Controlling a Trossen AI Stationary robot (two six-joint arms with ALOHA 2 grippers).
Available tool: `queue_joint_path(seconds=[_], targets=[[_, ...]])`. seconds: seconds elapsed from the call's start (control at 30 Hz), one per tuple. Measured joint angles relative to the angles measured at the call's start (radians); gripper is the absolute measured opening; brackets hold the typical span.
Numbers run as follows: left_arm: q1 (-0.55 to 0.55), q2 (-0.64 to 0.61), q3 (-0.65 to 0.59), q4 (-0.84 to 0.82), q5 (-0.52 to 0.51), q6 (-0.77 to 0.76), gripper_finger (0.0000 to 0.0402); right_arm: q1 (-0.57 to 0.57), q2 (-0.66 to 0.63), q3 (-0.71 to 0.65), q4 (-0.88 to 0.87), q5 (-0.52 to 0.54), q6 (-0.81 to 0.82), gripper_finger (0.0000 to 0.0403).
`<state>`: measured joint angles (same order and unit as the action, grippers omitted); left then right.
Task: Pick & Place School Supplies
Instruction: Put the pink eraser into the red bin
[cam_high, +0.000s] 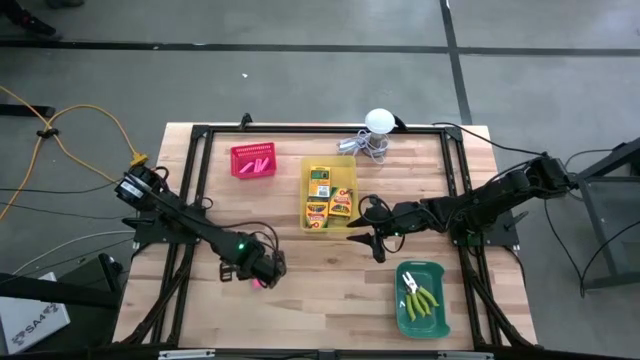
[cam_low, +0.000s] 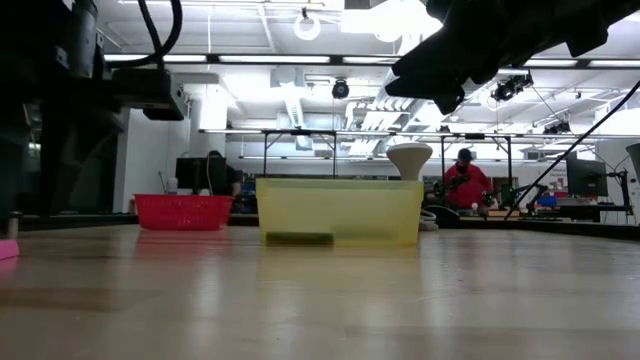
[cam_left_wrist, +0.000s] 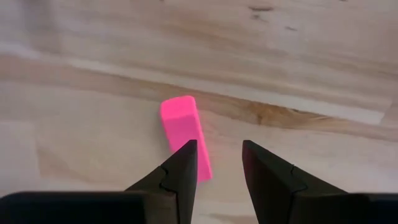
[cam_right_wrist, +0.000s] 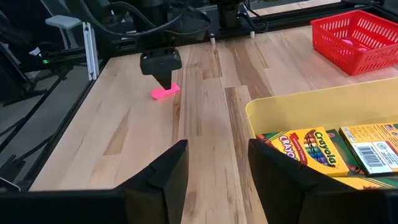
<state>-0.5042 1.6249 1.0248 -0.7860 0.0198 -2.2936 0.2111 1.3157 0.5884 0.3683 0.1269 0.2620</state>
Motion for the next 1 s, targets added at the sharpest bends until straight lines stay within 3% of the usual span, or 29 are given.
queue_joint_path(seconds=[0.17,0.37,1.0], targets=[[-0.001,-0.001,0.0,0.0,0.07,-0.095,0.0122,0.0,0.0,0.0,-0.012,0.0,-0.002,0.0156],[-0.009,-0.001,0.0,0.009,0.076,-0.181,0.0122,0.0,0.0,0.0,-0.041,-0.006,-0.004,0.0156],[-0.03,-0.001,0.0,-0.04,0.105,-0.191,0.0123,0.0,0.0,0.0,-0.089,-0.052,-0.03,0.0156]])
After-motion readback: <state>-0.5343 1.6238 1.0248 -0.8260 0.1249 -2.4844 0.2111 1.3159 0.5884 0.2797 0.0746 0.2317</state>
